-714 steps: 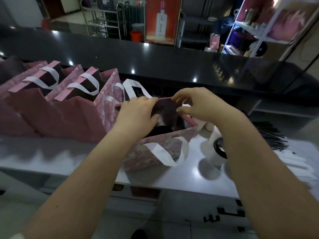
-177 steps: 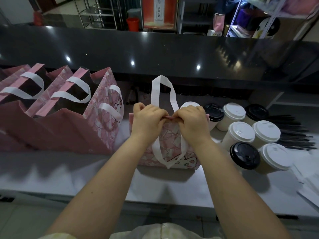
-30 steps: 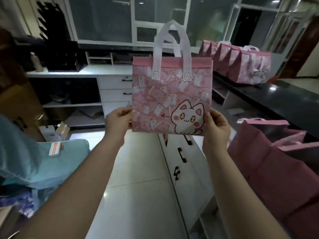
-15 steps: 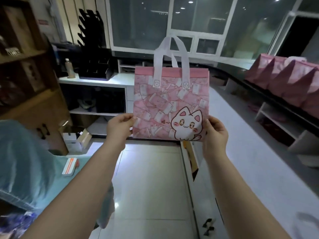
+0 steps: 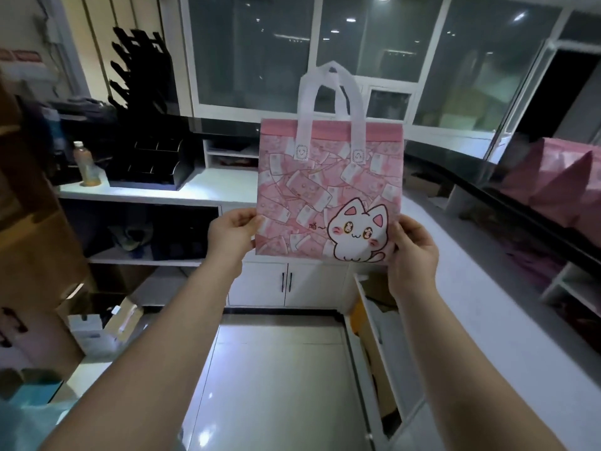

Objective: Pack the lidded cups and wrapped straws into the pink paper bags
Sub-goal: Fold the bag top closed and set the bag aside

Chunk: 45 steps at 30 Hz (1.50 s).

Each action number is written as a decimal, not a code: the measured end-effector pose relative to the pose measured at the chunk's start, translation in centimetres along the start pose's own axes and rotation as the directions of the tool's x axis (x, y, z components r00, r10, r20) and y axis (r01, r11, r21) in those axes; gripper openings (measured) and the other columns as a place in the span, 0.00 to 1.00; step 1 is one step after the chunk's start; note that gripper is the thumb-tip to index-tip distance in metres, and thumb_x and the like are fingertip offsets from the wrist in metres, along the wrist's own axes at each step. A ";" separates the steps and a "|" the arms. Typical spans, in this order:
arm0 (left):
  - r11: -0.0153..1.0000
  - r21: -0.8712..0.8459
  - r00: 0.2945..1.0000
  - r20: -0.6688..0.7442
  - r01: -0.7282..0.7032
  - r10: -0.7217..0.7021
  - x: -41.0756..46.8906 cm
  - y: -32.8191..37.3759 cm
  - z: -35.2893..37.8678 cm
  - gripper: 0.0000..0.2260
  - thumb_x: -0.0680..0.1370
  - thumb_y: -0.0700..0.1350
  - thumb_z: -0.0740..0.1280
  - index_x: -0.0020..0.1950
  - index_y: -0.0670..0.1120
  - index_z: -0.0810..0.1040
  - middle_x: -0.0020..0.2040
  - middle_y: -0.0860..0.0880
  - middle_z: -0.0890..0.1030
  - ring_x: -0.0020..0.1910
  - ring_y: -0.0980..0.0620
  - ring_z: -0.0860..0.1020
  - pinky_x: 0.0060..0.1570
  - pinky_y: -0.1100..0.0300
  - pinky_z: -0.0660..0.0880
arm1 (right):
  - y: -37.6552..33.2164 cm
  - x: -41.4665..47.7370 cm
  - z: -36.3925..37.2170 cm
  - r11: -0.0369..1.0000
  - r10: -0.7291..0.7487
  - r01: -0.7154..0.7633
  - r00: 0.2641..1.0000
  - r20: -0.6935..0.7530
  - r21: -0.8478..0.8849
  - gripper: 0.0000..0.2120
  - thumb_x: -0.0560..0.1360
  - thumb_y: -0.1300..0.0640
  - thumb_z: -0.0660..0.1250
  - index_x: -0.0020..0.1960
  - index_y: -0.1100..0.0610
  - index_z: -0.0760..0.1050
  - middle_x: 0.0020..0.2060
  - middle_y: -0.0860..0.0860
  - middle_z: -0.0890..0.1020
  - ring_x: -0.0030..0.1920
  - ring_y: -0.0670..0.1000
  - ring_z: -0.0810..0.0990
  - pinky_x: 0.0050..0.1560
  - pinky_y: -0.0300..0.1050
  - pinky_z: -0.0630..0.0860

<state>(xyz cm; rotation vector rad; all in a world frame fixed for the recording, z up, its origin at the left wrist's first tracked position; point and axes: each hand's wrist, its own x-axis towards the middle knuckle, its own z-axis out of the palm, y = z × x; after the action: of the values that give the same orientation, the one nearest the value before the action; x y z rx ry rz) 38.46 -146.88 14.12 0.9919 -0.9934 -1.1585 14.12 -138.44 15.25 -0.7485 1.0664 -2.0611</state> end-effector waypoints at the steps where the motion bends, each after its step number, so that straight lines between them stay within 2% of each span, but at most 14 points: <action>1: 1.000 -0.007 1.000 -0.007 -0.009 0.009 2.3 -0.2 0.8 0.06 0.77 0.36 0.69 0.44 0.46 0.81 0.37 0.52 0.84 0.35 0.58 0.83 0.31 0.64 0.78 | 0.8 2.4 0.7 1.000 -0.001 0.001 1.000 0.020 -0.003 0.05 0.76 0.64 0.68 0.51 0.63 0.78 0.51 0.61 0.83 0.50 0.60 0.83 0.49 0.56 0.82; 7: 0.999 0.009 0.992 -0.119 -0.043 0.043 16.2 -2.0 4.8 0.06 0.77 0.37 0.69 0.44 0.48 0.80 0.43 0.49 0.83 0.40 0.53 0.82 0.32 0.62 0.78 | 5.7 18.2 5.5 0.998 0.033 -0.022 0.978 0.207 -0.059 0.05 0.77 0.67 0.65 0.51 0.62 0.78 0.52 0.63 0.82 0.51 0.61 0.82 0.50 0.57 0.81; 10: 0.999 0.030 0.985 -0.170 -0.018 0.023 23.0 -2.6 6.1 0.04 0.78 0.37 0.68 0.47 0.47 0.80 0.45 0.48 0.83 0.41 0.52 0.82 0.33 0.61 0.78 | 8.2 25.9 9.0 0.993 0.086 -0.063 0.969 0.234 -0.103 0.05 0.76 0.67 0.67 0.49 0.60 0.79 0.45 0.57 0.85 0.46 0.56 0.84 0.40 0.48 0.82; 12: 1.000 0.020 0.980 -0.197 -0.013 0.016 27.6 -2.8 6.5 0.04 0.78 0.37 0.68 0.48 0.46 0.80 0.47 0.47 0.83 0.43 0.51 0.82 0.35 0.59 0.78 | 10.2 30.7 11.4 0.983 0.082 -0.035 0.963 0.256 -0.181 0.05 0.75 0.66 0.69 0.46 0.58 0.80 0.40 0.52 0.86 0.43 0.52 0.85 0.39 0.42 0.80; 17: 0.999 -0.007 0.970 -0.239 -0.037 0.034 37.5 -4.5 6.3 0.04 0.77 0.36 0.69 0.46 0.45 0.80 0.43 0.49 0.84 0.40 0.52 0.84 0.38 0.57 0.81 | 15.2 40.4 17.1 0.921 0.028 0.082 0.961 0.275 -0.381 0.06 0.73 0.63 0.73 0.42 0.53 0.80 0.38 0.46 0.85 0.38 0.42 0.83 0.36 0.33 0.77; 20: 0.999 -0.018 0.965 -0.259 -0.038 0.033 43.4 -5.7 5.6 0.04 0.76 0.36 0.70 0.46 0.45 0.80 0.43 0.50 0.85 0.41 0.52 0.84 0.38 0.58 0.80 | 18.6 44.7 21.0 0.899 0.007 0.116 0.960 0.280 -0.422 0.05 0.72 0.63 0.73 0.43 0.53 0.81 0.38 0.46 0.85 0.39 0.43 0.83 0.38 0.32 0.77; 23: 0.998 -0.031 0.960 -0.276 -0.055 0.044 49.9 -6.6 4.5 0.05 0.77 0.36 0.69 0.45 0.46 0.80 0.39 0.52 0.85 0.37 0.55 0.84 0.33 0.62 0.79 | 22.7 48.5 25.3 0.896 -0.013 0.135 0.961 0.277 -0.424 0.05 0.72 0.63 0.73 0.46 0.54 0.82 0.31 0.42 0.82 0.34 0.38 0.80 0.34 0.29 0.75; 26: 0.999 -0.028 0.960 -0.279 -0.043 0.033 57.1 -7.1 3.3 0.06 0.78 0.36 0.68 0.44 0.47 0.80 0.40 0.51 0.84 0.36 0.55 0.83 0.33 0.59 0.79 | 26.7 52.5 30.0 0.886 -0.046 0.169 0.959 0.280 -0.432 0.04 0.73 0.59 0.73 0.47 0.52 0.82 0.31 0.44 0.80 0.33 0.42 0.79 0.33 0.34 0.76; 29: 0.999 -0.002 0.957 -0.286 -0.047 0.045 65.2 -6.3 2.6 0.04 0.78 0.35 0.68 0.46 0.43 0.81 0.40 0.48 0.82 0.39 0.49 0.81 0.41 0.54 0.80 | 29.5 57.1 35.6 0.882 -0.043 0.168 0.959 0.280 -0.440 0.03 0.74 0.58 0.72 0.47 0.51 0.82 0.31 0.45 0.80 0.36 0.47 0.80 0.37 0.42 0.79; 33: 0.992 0.065 0.948 -0.293 -0.108 0.122 75.8 -3.9 2.8 0.06 0.78 0.37 0.68 0.53 0.39 0.81 0.45 0.44 0.82 0.40 0.45 0.81 0.46 0.52 0.79 | 31.8 63.4 42.7 0.875 0.030 0.147 0.935 0.354 -0.461 0.12 0.75 0.62 0.70 0.56 0.49 0.78 0.41 0.48 0.83 0.45 0.52 0.84 0.44 0.51 0.83; 36: 0.987 0.073 0.932 -0.325 -0.145 0.161 82.4 -4.0 3.8 0.03 0.77 0.38 0.69 0.50 0.43 0.81 0.49 0.44 0.83 0.51 0.44 0.82 0.54 0.51 0.79 | 34.2 66.7 46.8 0.837 0.077 0.184 0.893 0.443 -0.516 0.24 0.74 0.61 0.70 0.68 0.47 0.70 0.51 0.47 0.81 0.50 0.47 0.81 0.49 0.45 0.80; 39: 0.986 0.071 0.911 -0.376 -0.153 0.168 87.3 -5.5 5.6 0.06 0.77 0.39 0.70 0.44 0.49 0.80 0.42 0.53 0.82 0.46 0.52 0.81 0.45 0.63 0.77 | 37.5 69.3 50.0 0.839 0.216 0.109 0.833 0.510 -0.534 0.24 0.74 0.62 0.69 0.66 0.45 0.70 0.55 0.45 0.80 0.53 0.46 0.80 0.54 0.47 0.80; 42: 0.986 0.051 0.896 -0.412 -0.158 0.165 91.6 -8.0 7.8 0.09 0.77 0.39 0.70 0.41 0.53 0.79 0.40 0.56 0.81 0.41 0.58 0.79 0.38 0.70 0.72 | 42.0 72.0 52.5 0.855 0.378 -0.025 0.713 0.590 -0.518 0.22 0.75 0.63 0.70 0.66 0.48 0.72 0.60 0.46 0.78 0.58 0.48 0.79 0.54 0.49 0.80; 45: 0.983 0.079 0.879 -0.441 -0.165 0.183 95.6 -10.8 9.9 0.12 0.77 0.38 0.69 0.39 0.55 0.78 0.39 0.57 0.81 0.40 0.58 0.79 0.38 0.71 0.72 | 46.5 75.2 54.3 0.854 0.354 0.002 0.730 0.584 -0.520 0.25 0.73 0.66 0.70 0.66 0.47 0.72 0.62 0.45 0.76 0.58 0.48 0.79 0.52 0.42 0.80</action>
<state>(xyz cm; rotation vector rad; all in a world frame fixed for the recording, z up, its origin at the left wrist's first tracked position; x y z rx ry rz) 38.07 -243.54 15.54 1.1133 -0.7161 -0.7150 23.83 -241.72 15.77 -1.4414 1.1669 -1.1607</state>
